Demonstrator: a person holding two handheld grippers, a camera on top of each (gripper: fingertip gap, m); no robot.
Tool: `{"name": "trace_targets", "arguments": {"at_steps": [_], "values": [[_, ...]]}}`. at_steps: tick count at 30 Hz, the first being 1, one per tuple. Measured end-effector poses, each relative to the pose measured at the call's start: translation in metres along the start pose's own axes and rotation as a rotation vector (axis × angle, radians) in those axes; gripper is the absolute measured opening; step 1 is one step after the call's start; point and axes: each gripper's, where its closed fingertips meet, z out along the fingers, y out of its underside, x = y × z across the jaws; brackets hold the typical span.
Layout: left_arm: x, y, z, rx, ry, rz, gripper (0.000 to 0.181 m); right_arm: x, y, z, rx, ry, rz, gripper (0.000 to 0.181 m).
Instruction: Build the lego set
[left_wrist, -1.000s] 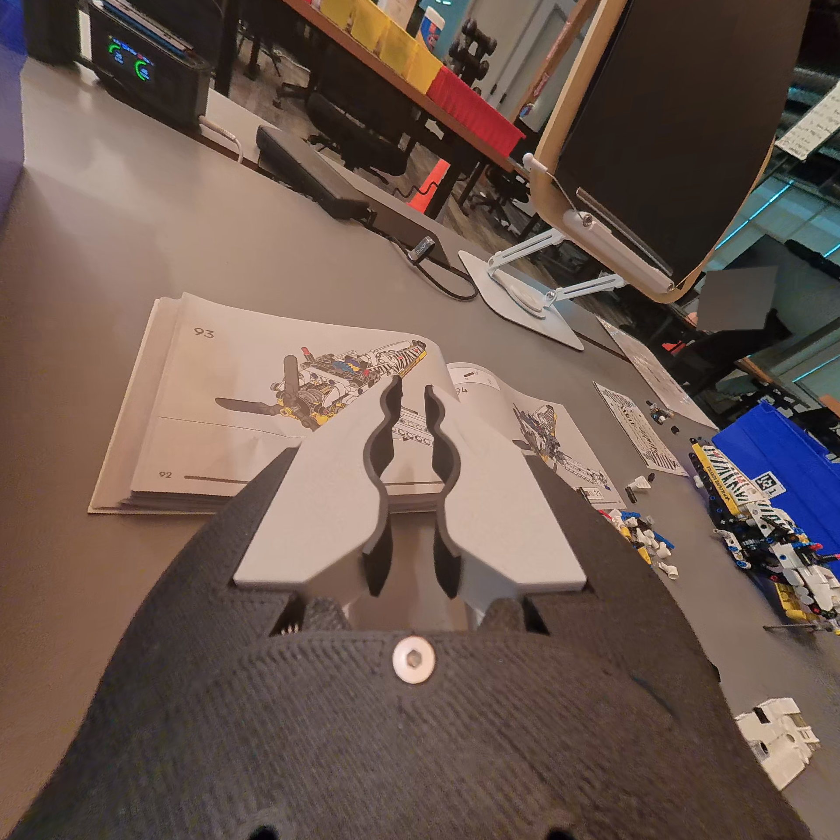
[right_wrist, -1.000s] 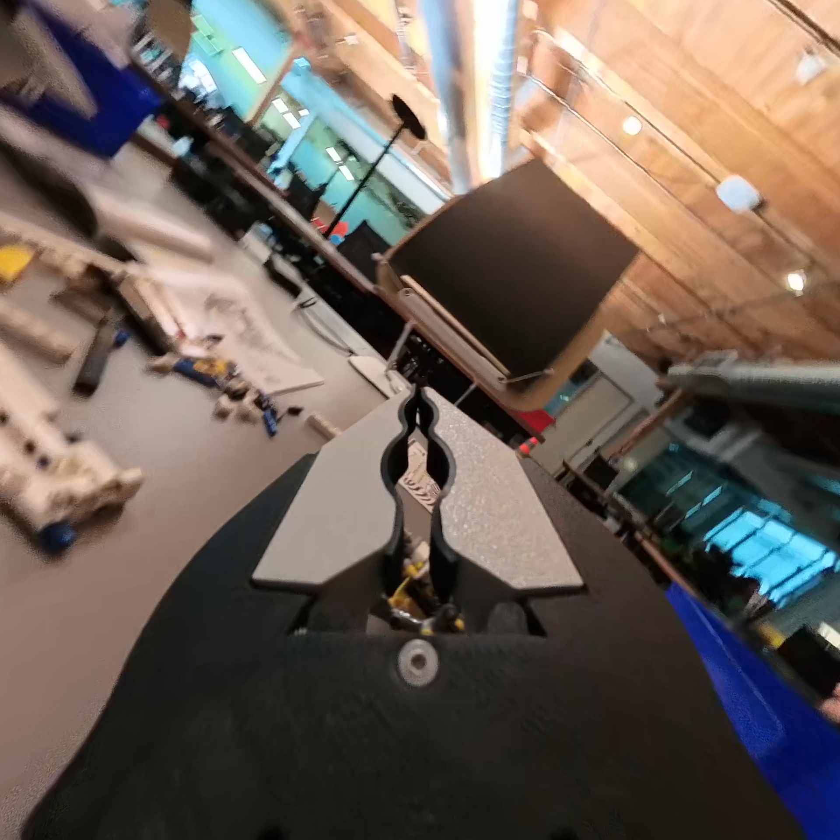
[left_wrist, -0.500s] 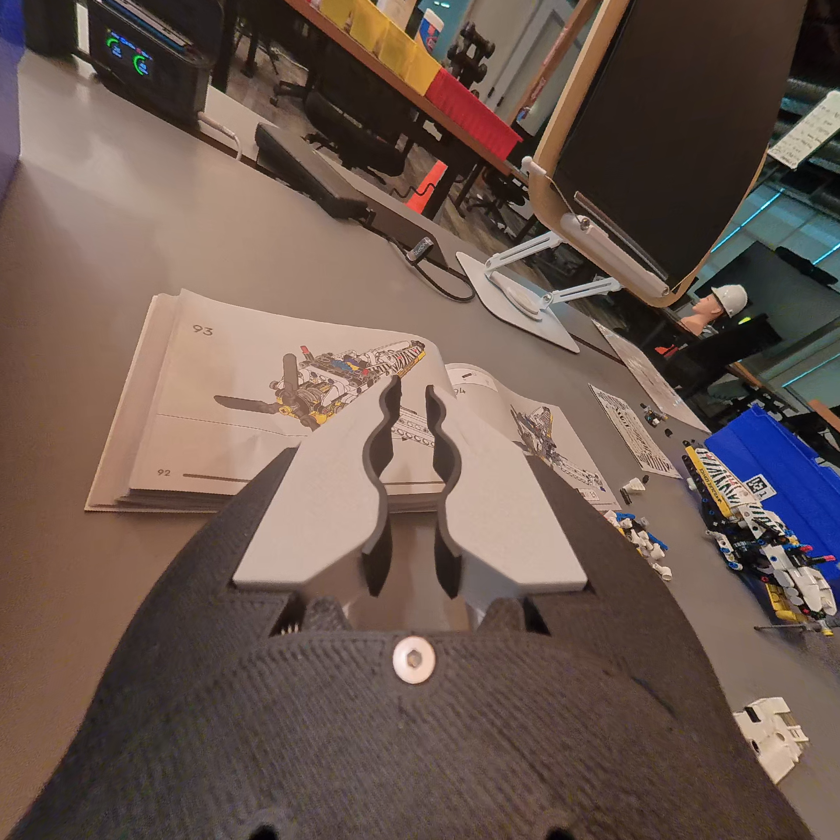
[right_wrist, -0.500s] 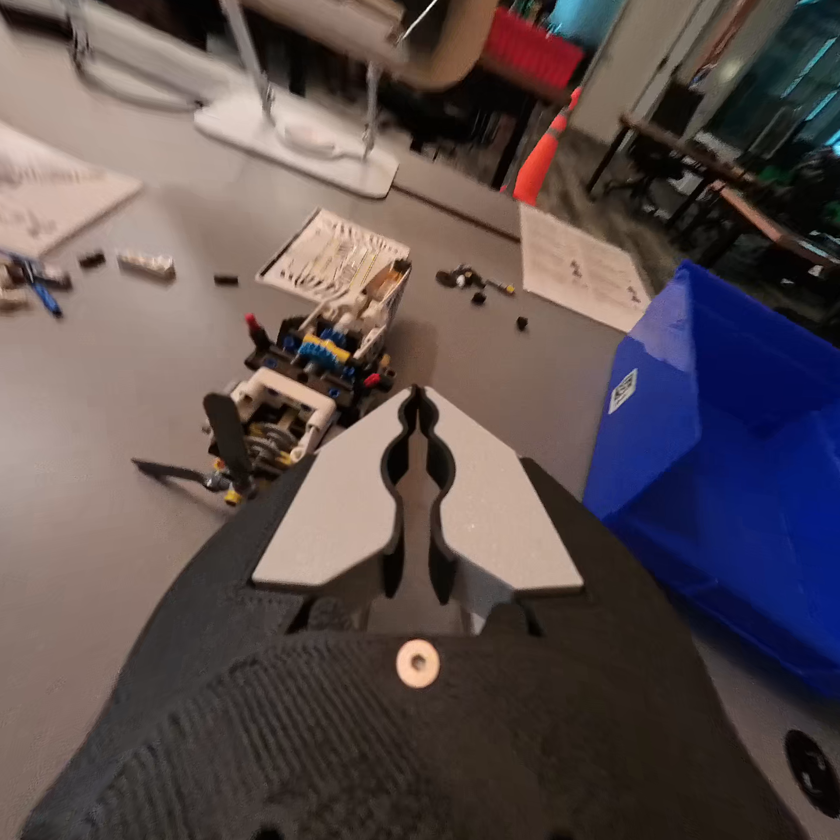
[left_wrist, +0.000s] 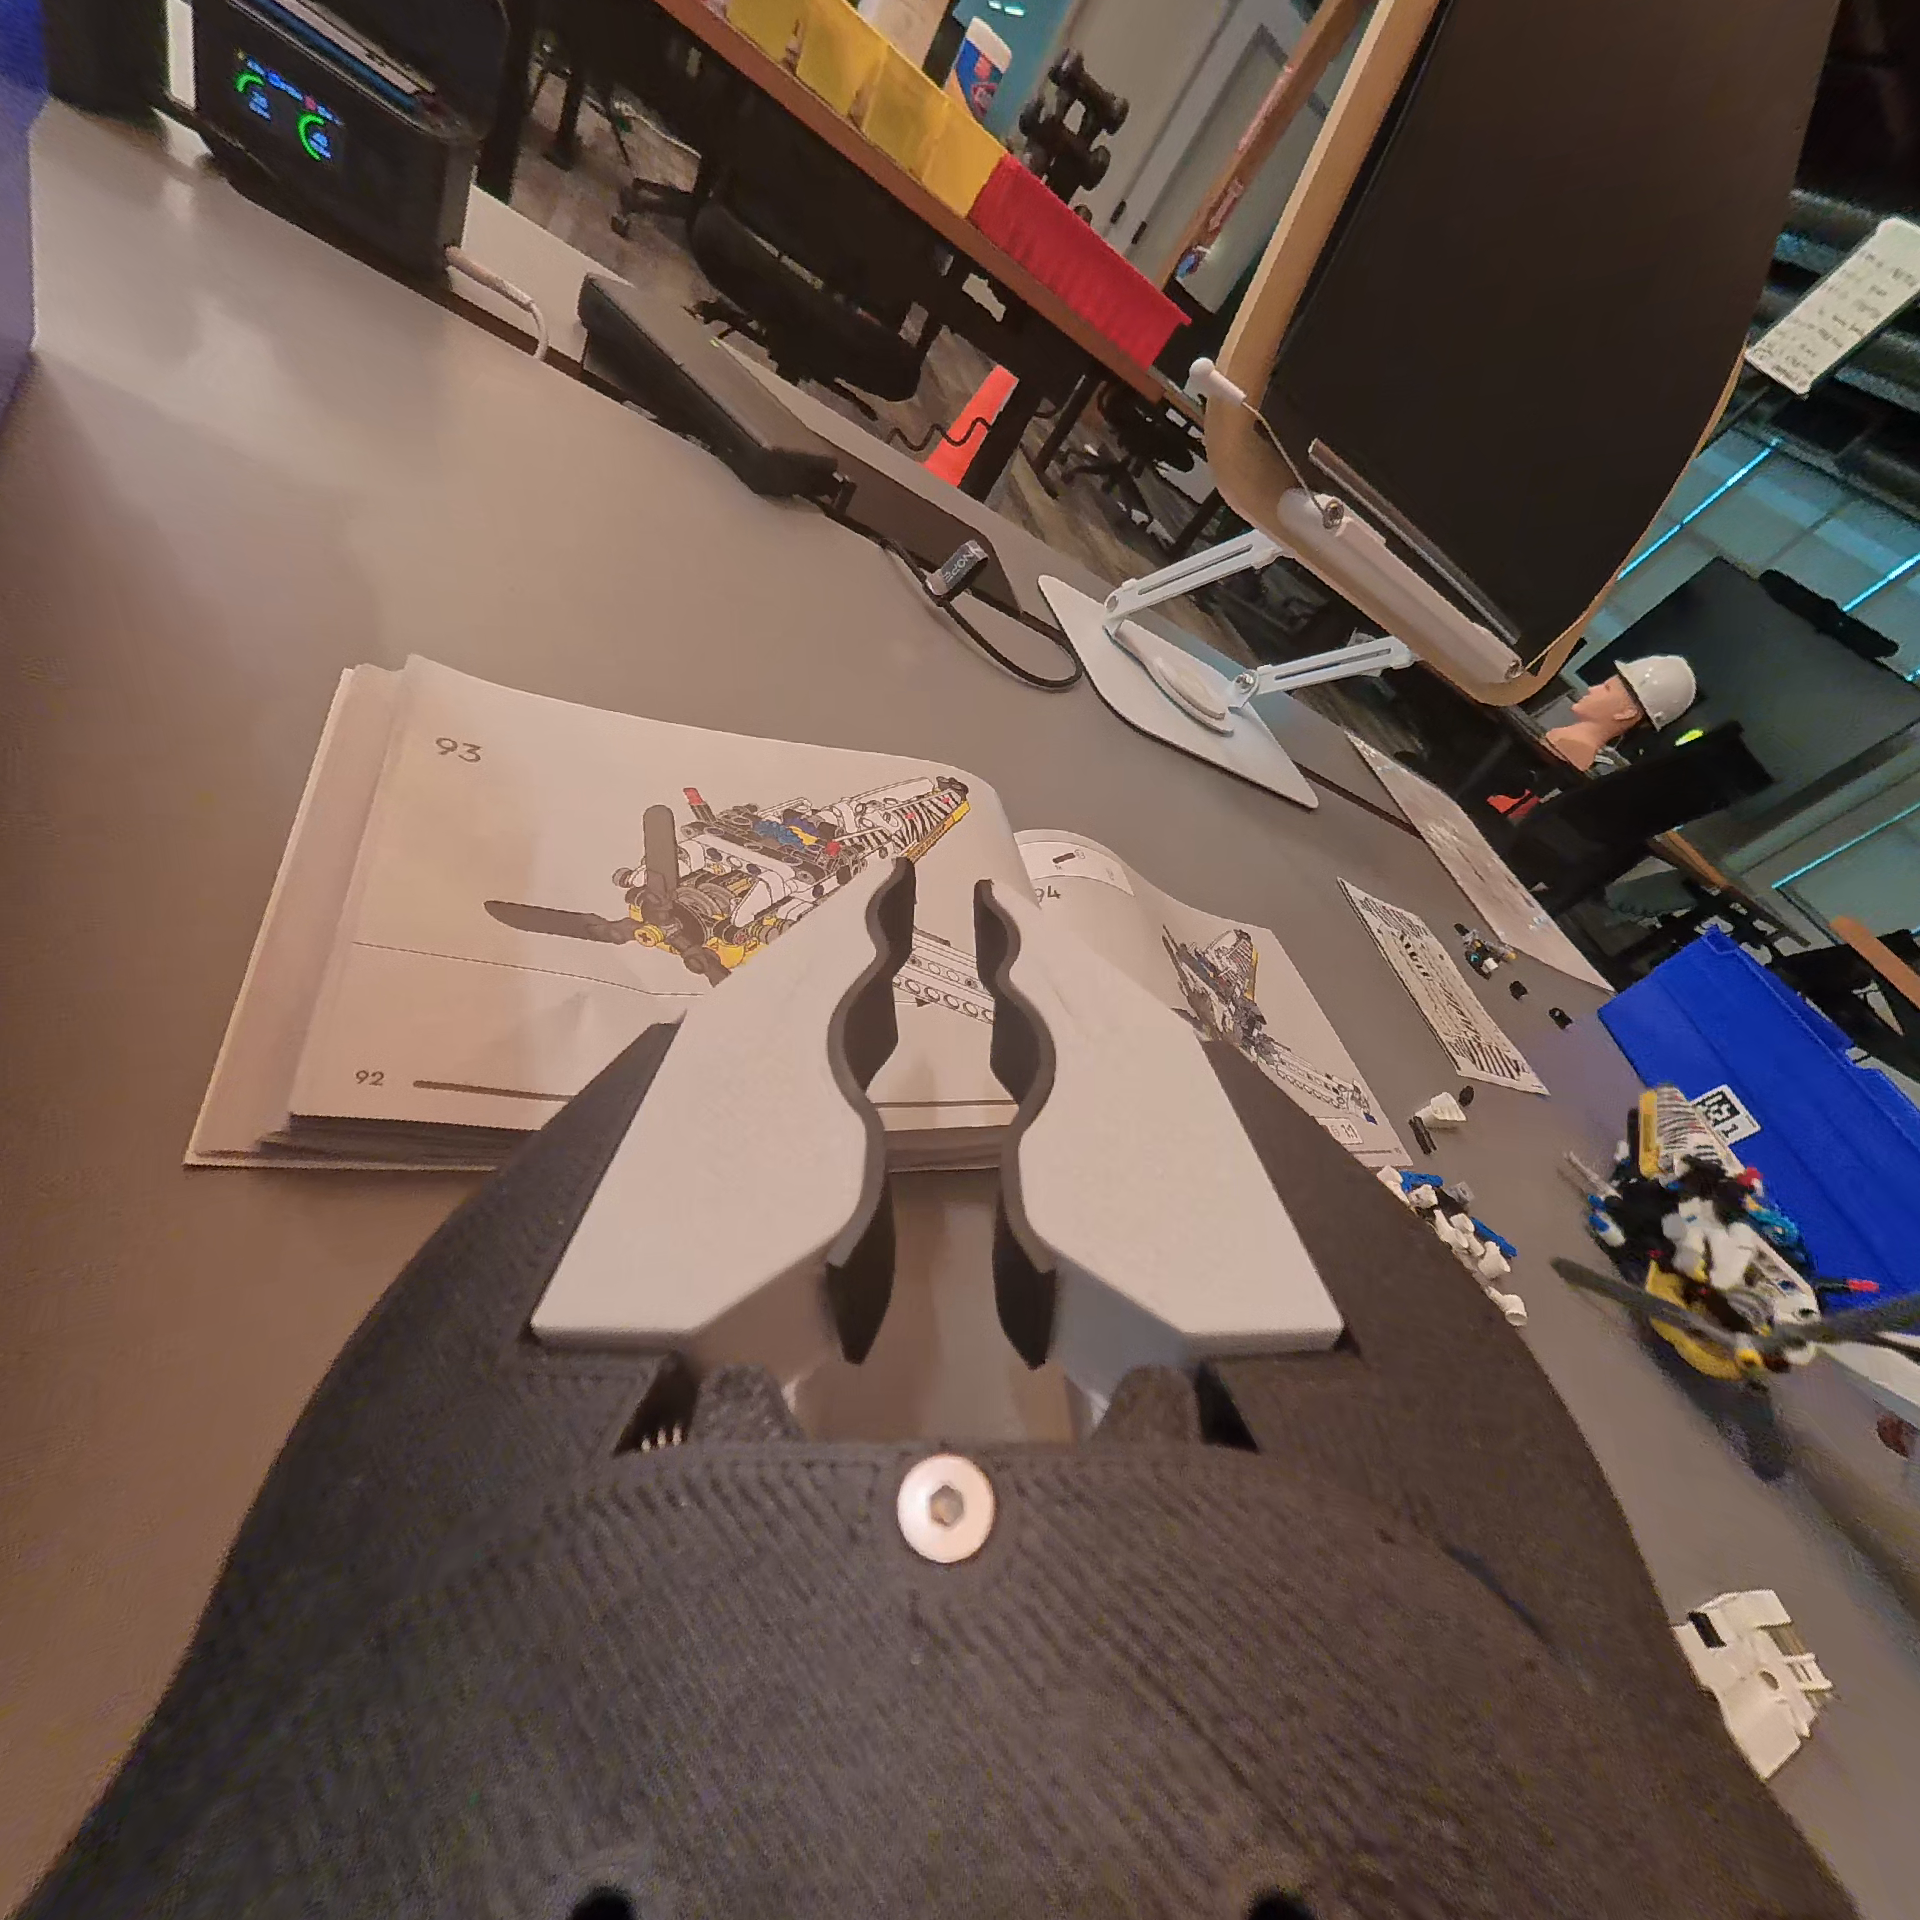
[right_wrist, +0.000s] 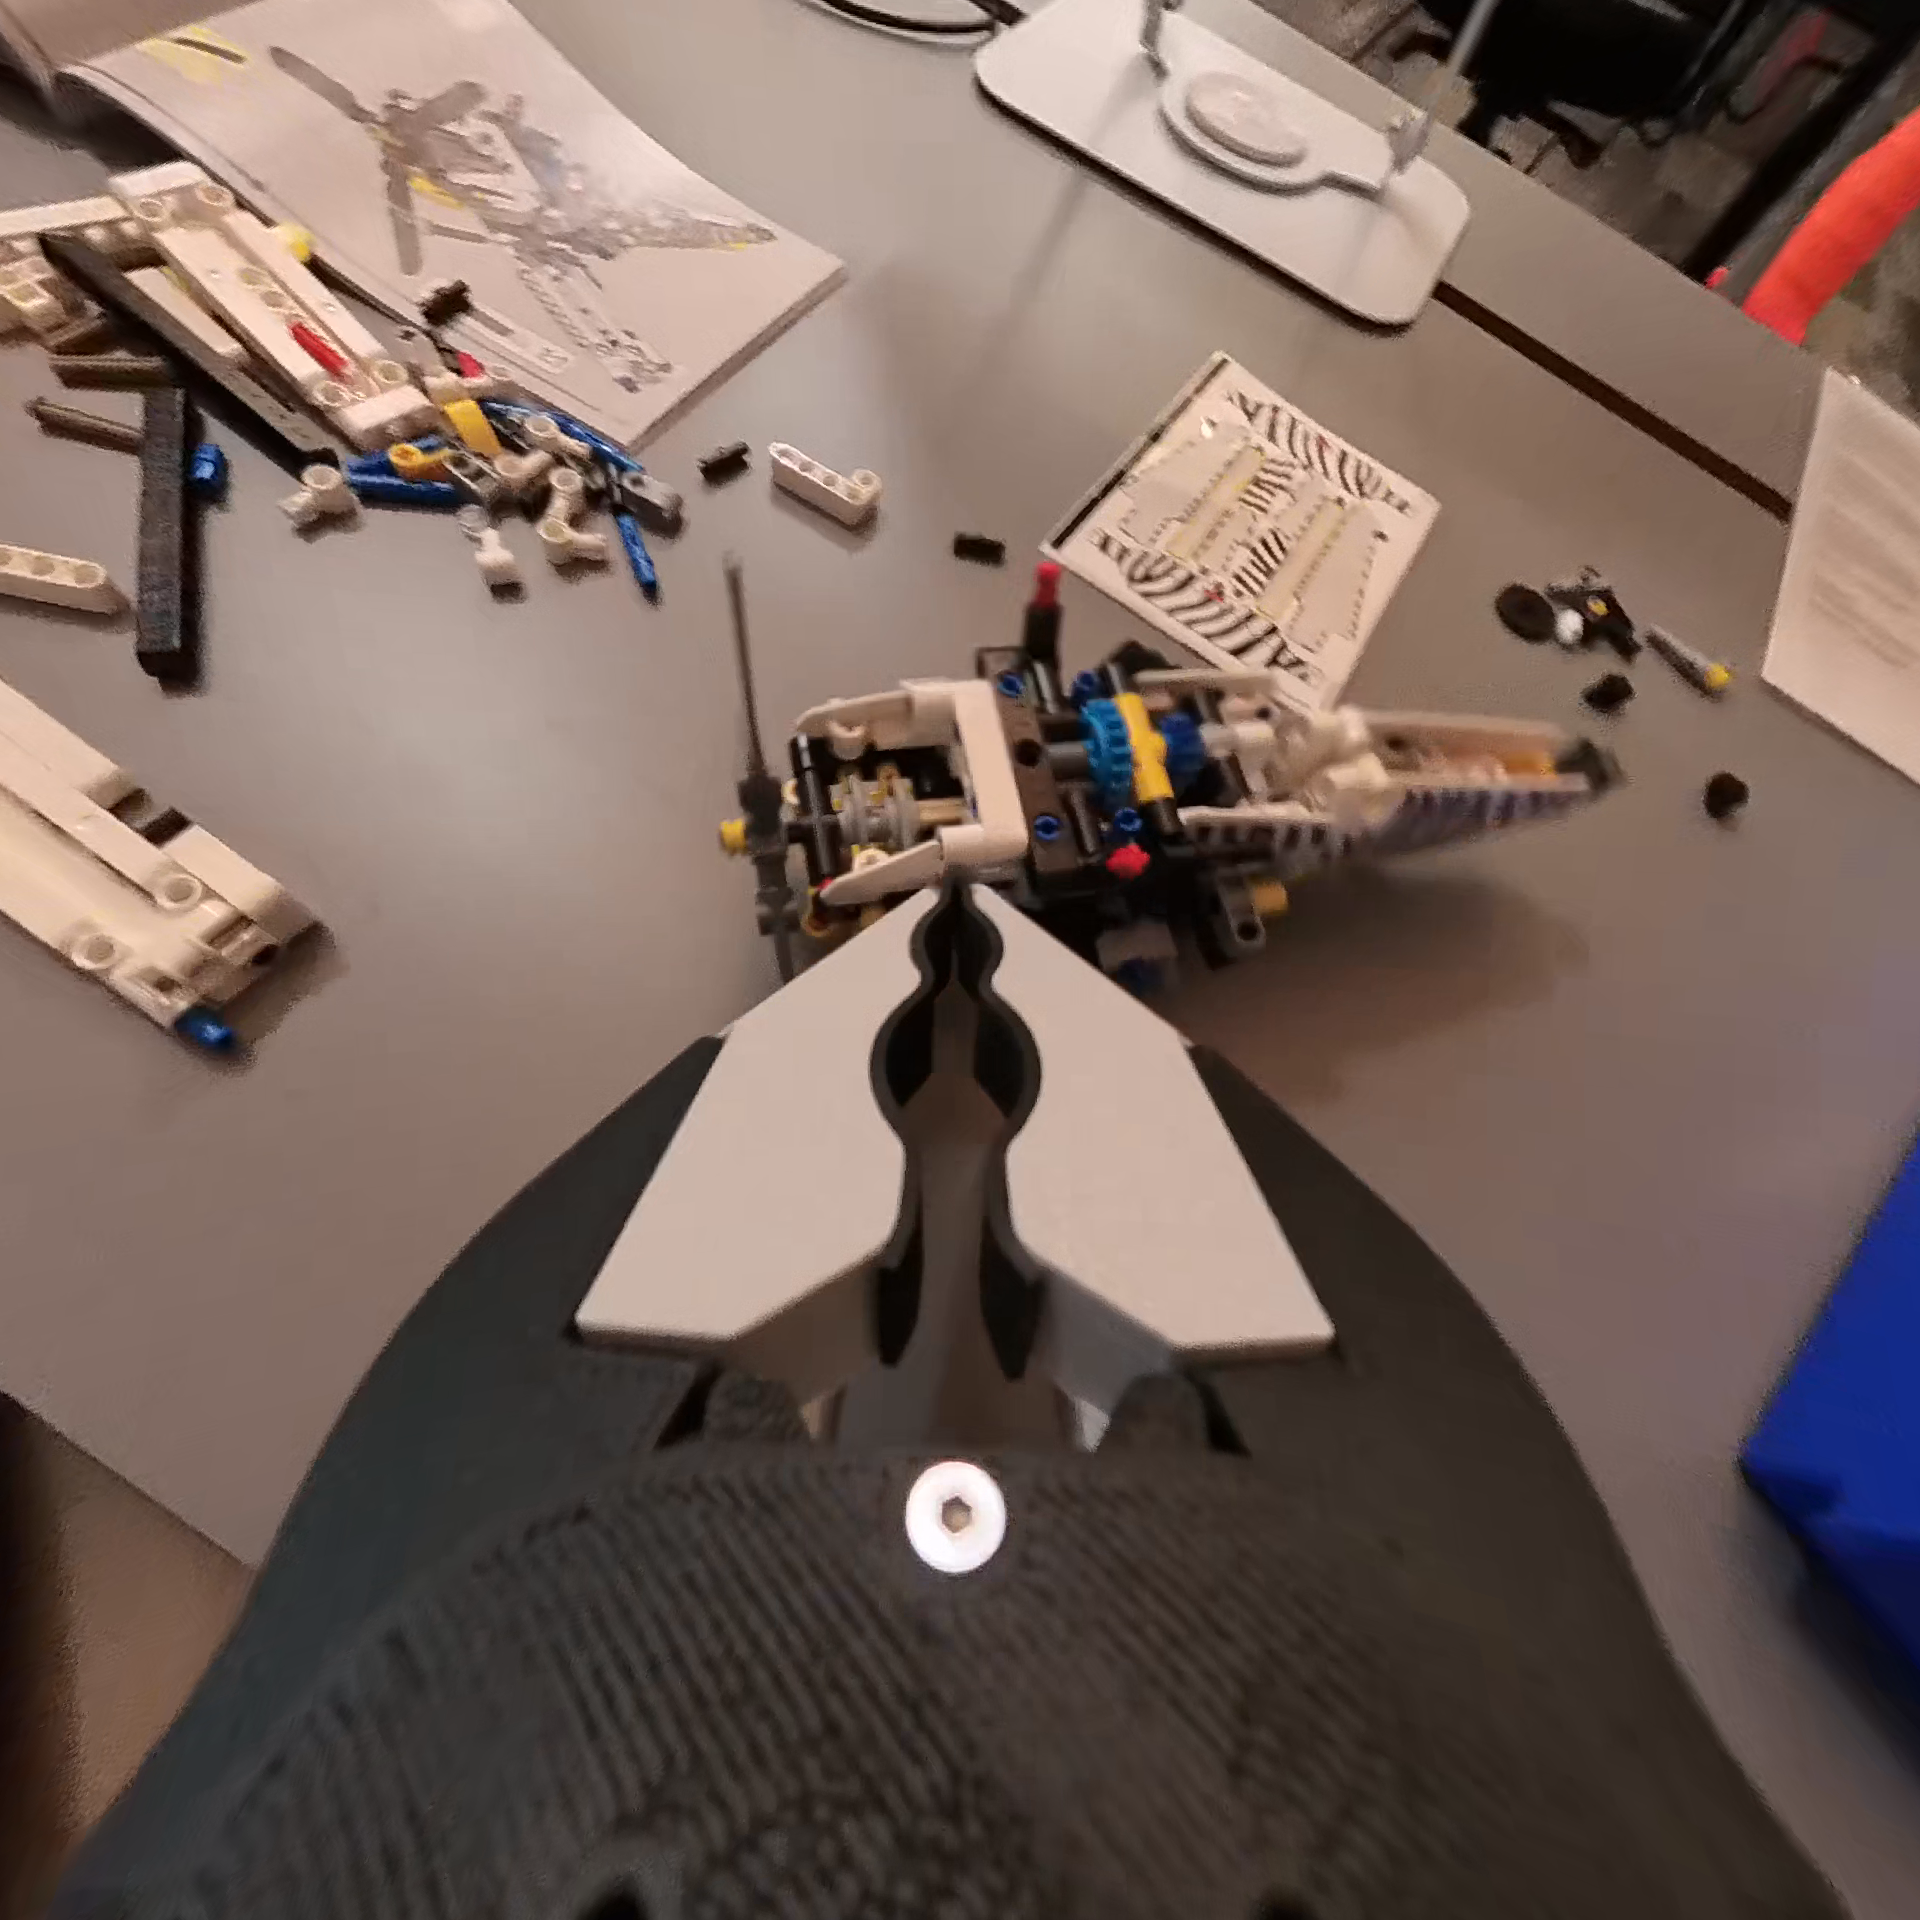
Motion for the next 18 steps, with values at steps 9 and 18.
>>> {"name": "trace_targets", "arguments": {"at_steps": [9,18], "values": [[0.0,0.0,0.0,0.004,0.003,-0.006,0.01,-0.011,-0.019,0.025,0.0,-0.007,-0.092,0.0],[0.0,0.0,0.0,0.001,0.003,-0.008,0.01,0.015,-0.004,-0.015,0.052,0.034,0.094,0.0]]}}
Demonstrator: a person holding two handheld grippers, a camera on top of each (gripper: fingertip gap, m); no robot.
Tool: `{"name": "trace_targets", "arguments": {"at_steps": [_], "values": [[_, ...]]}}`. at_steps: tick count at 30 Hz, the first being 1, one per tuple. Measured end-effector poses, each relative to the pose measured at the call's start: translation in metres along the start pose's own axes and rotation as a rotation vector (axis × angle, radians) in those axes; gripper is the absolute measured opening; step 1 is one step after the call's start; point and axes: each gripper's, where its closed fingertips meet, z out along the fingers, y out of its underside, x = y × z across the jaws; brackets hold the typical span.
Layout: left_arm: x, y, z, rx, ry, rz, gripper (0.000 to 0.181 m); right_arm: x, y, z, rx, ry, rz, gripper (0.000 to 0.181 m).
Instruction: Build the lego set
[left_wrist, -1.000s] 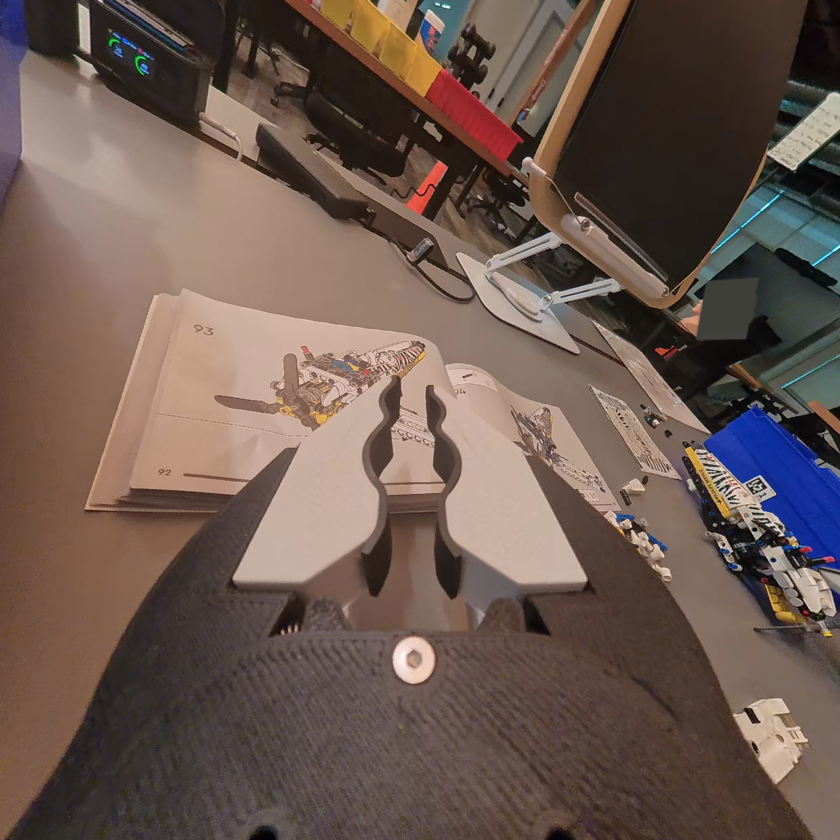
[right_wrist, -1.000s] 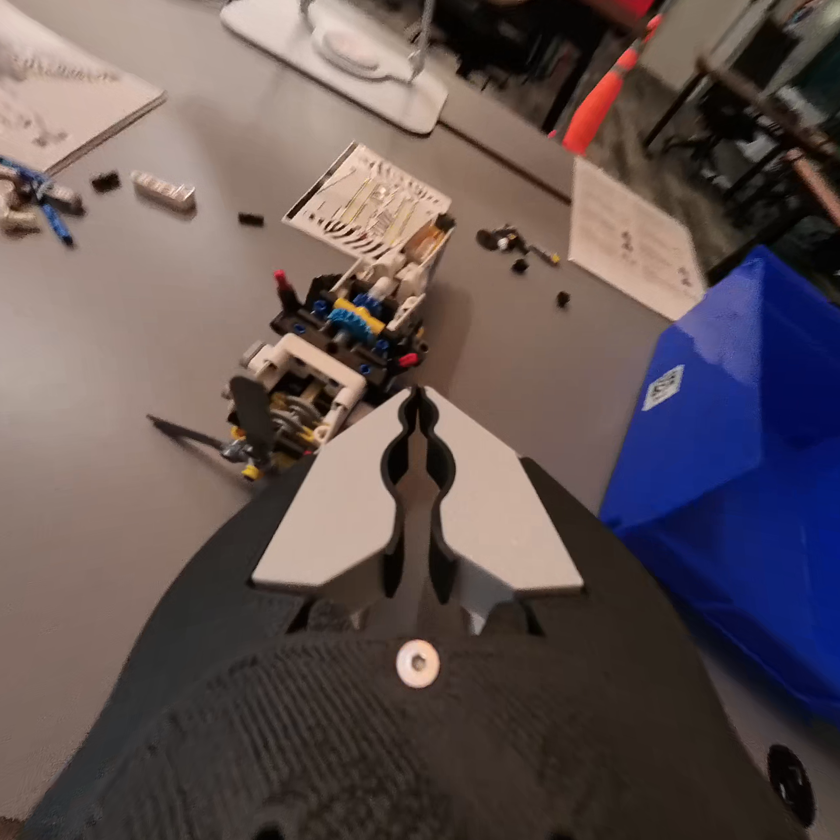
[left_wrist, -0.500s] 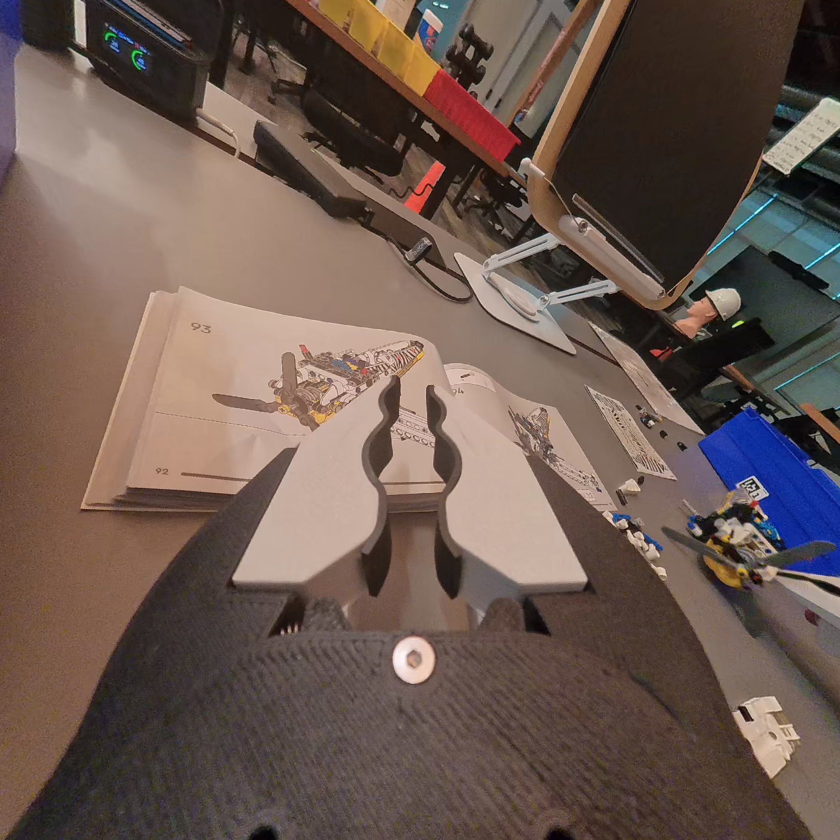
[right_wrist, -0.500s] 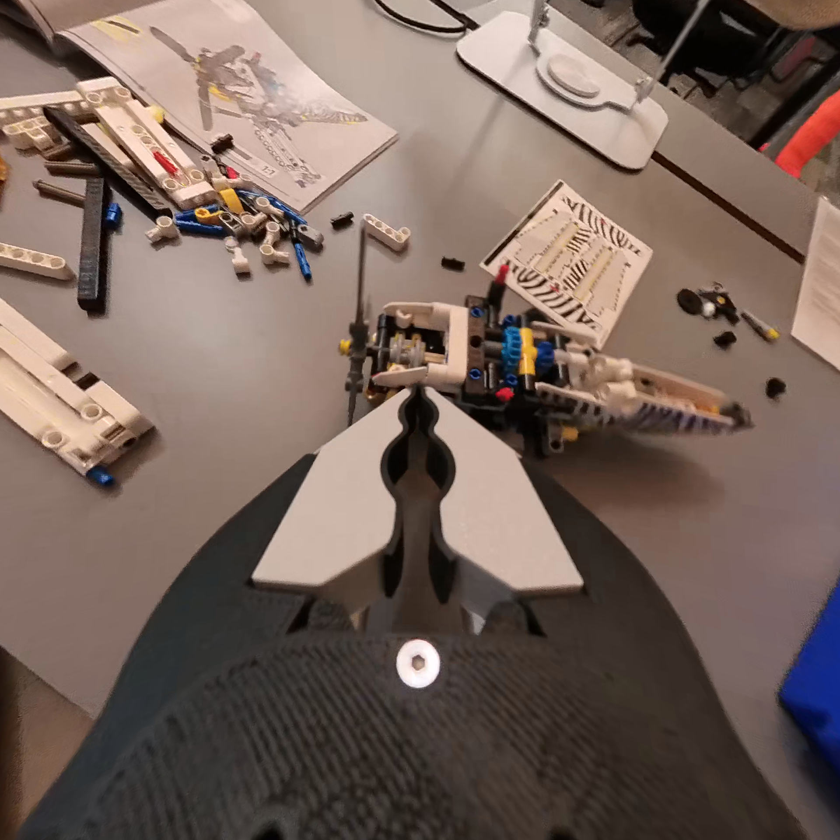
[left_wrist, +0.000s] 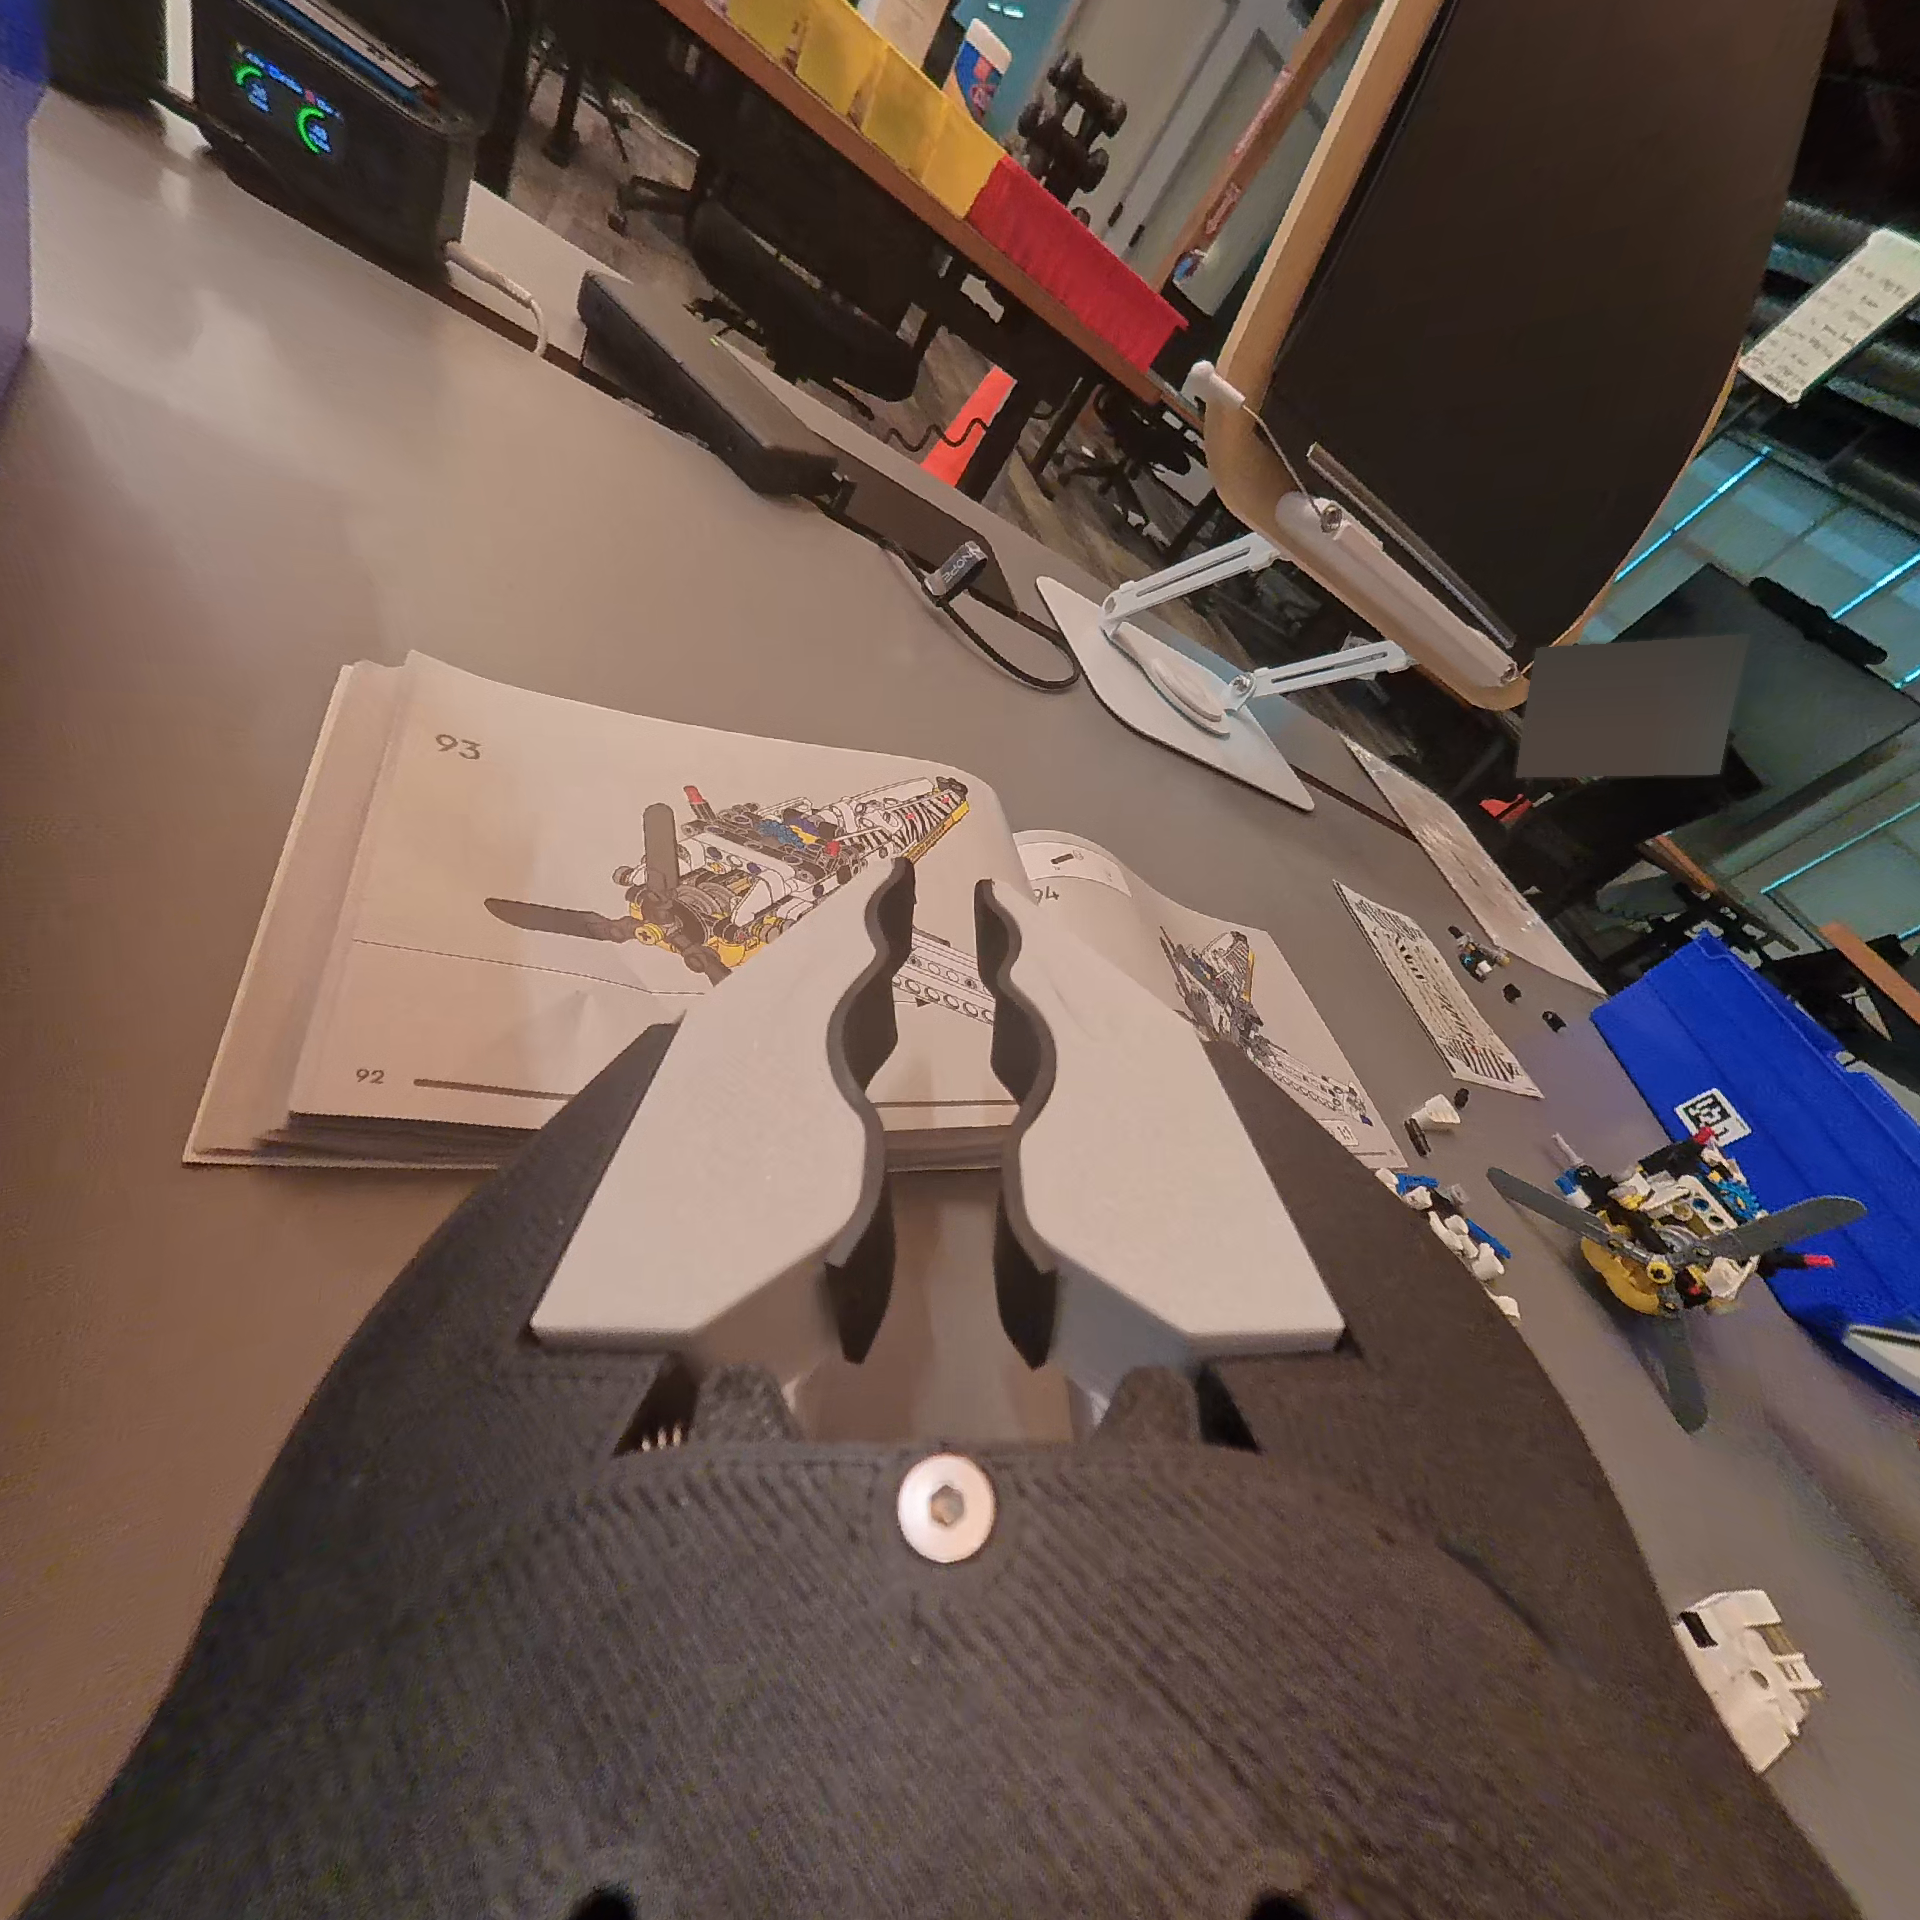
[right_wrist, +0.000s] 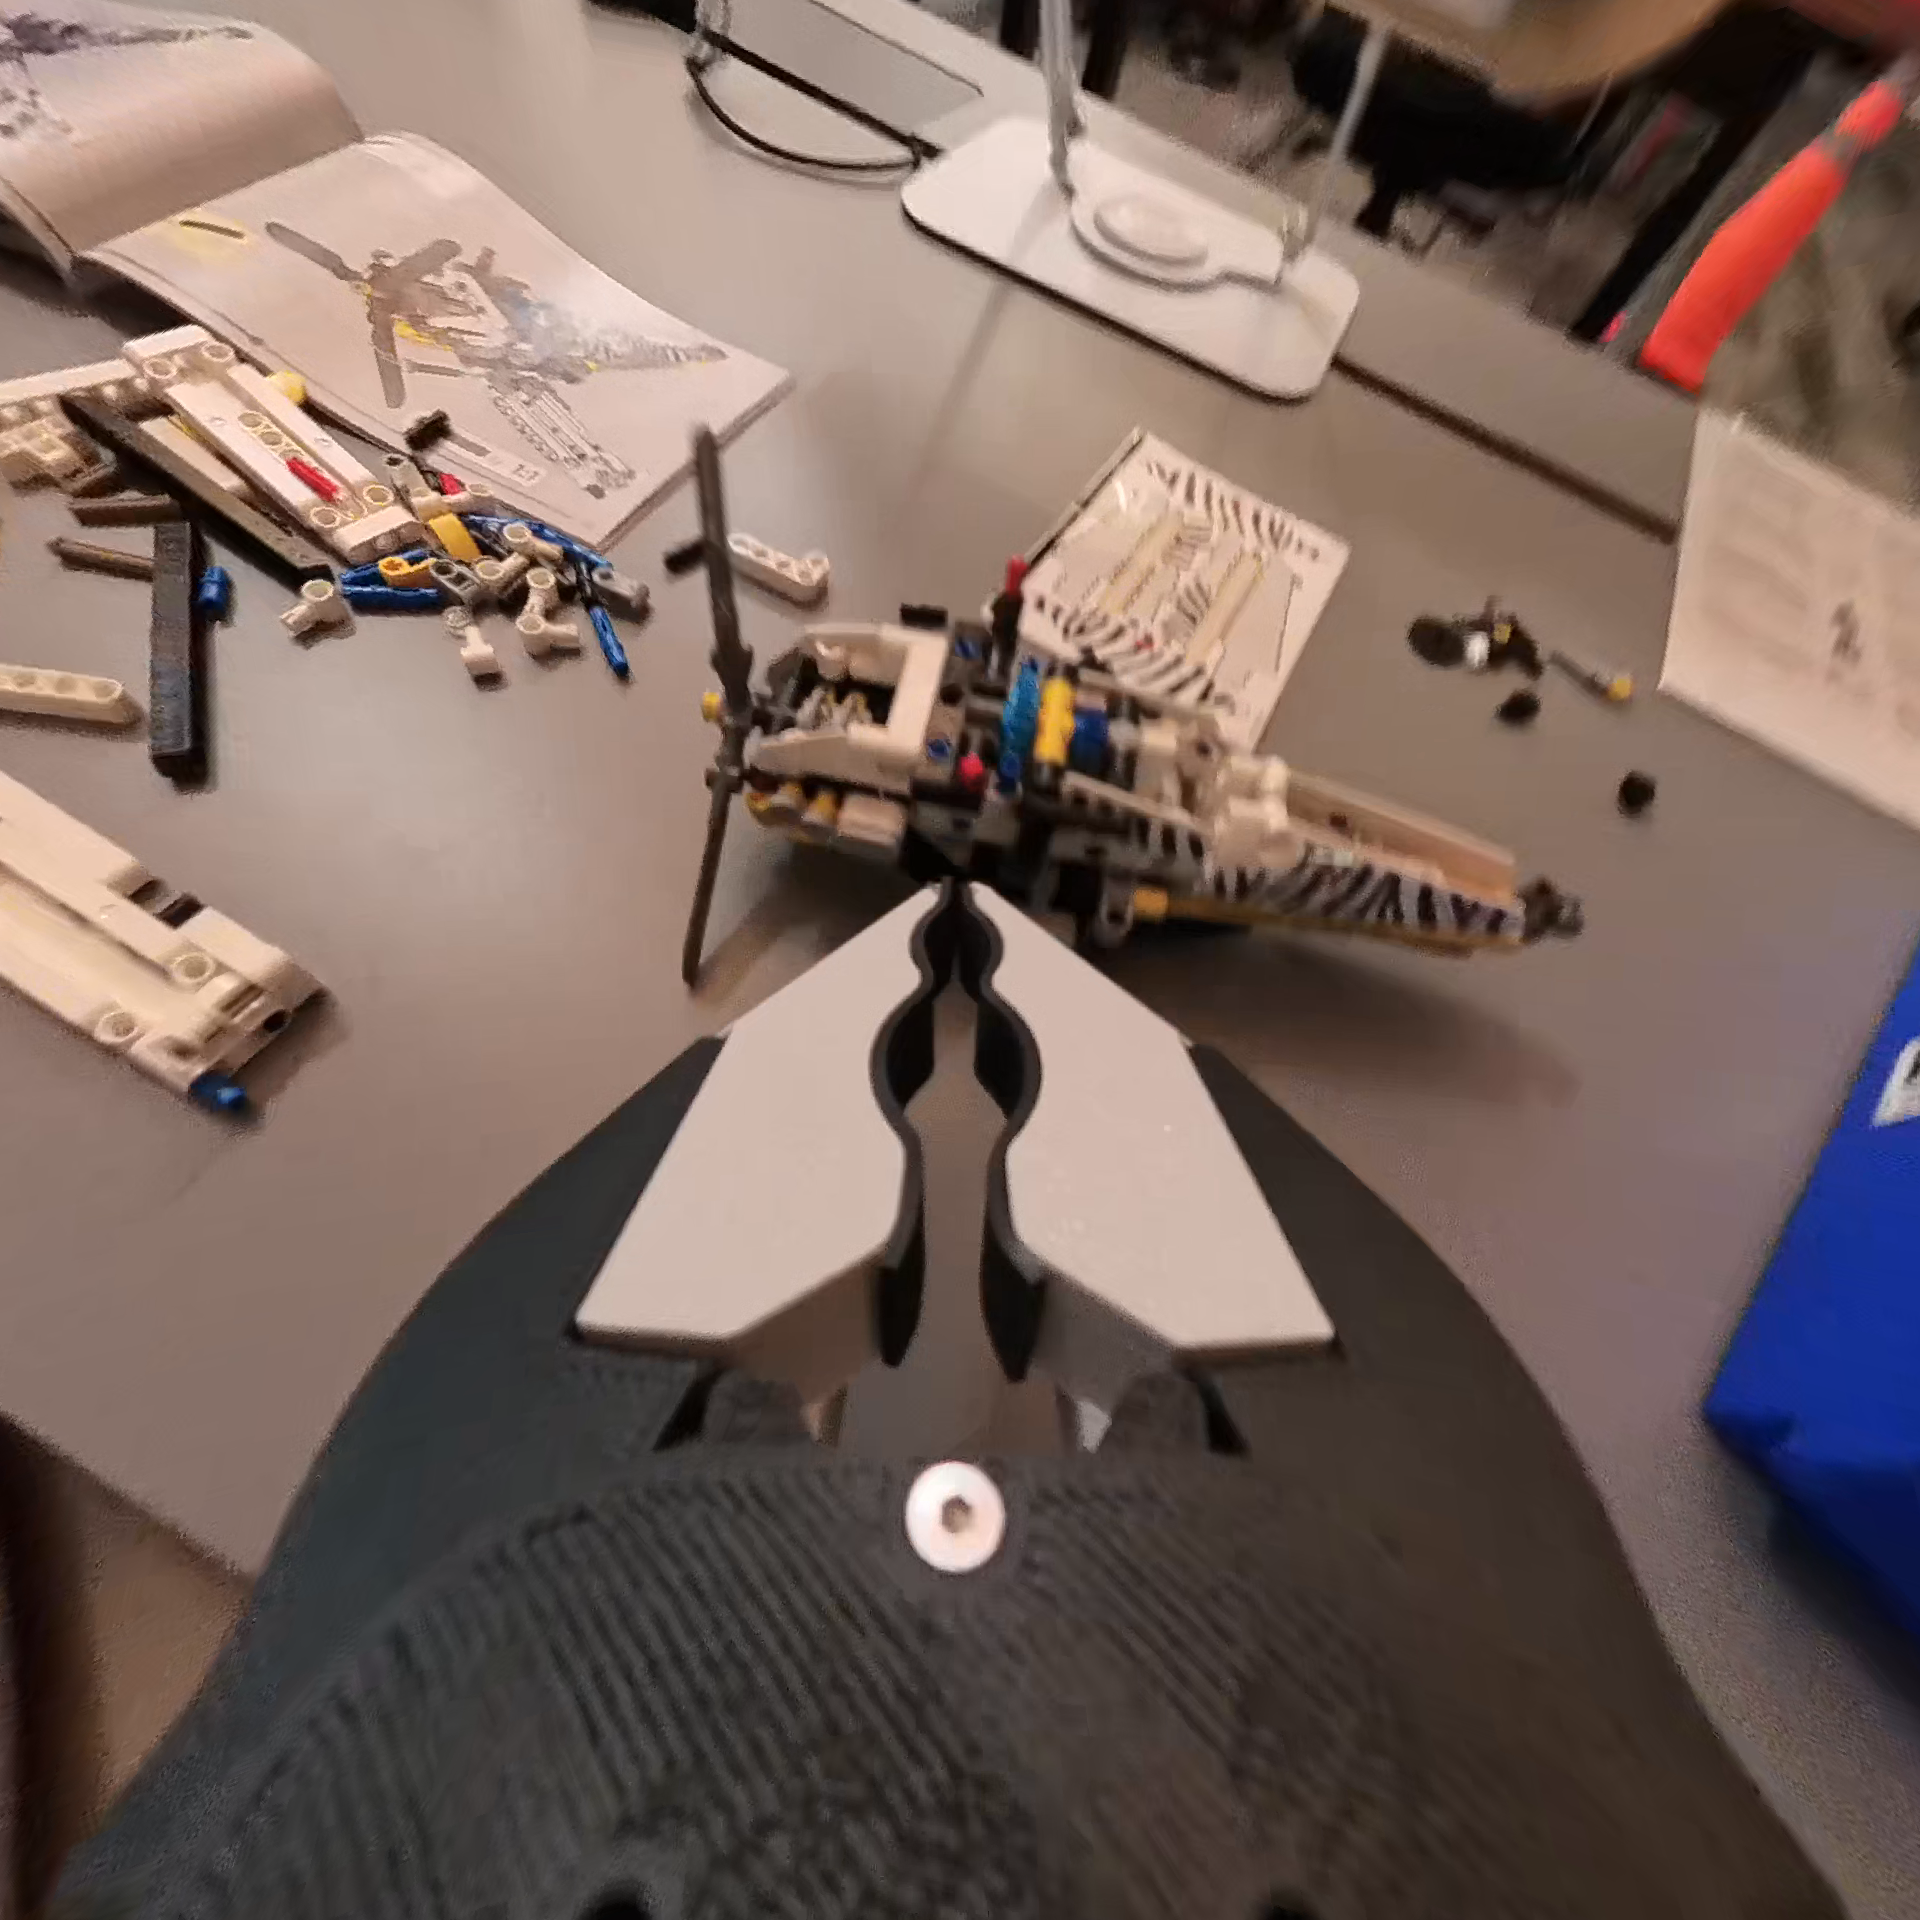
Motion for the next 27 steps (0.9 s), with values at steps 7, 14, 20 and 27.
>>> {"name": "trace_targets", "arguments": {"at_steps": [7,14,20,27], "values": [[-0.001,0.0,0.0,0.002,-0.008,0.001,0.009,0.006,0.02,-0.016,0.103,-0.129,0.295,0.0],[-0.009,-0.01,-0.007,0.063,-0.066,0.032,0.006,0.008,0.009,-0.013,0.185,-0.156,0.283,0.0],[-0.019,-0.025,-0.017,0.147,-0.138,0.05,0.006,0.005,0.005,0.001,0.162,-0.231,0.256,0.001],[-0.025,-0.037,-0.027,0.224,-0.139,0.004,0.007,0.025,-0.013,-0.005,0.307,-0.186,0.281,0.0]]}}
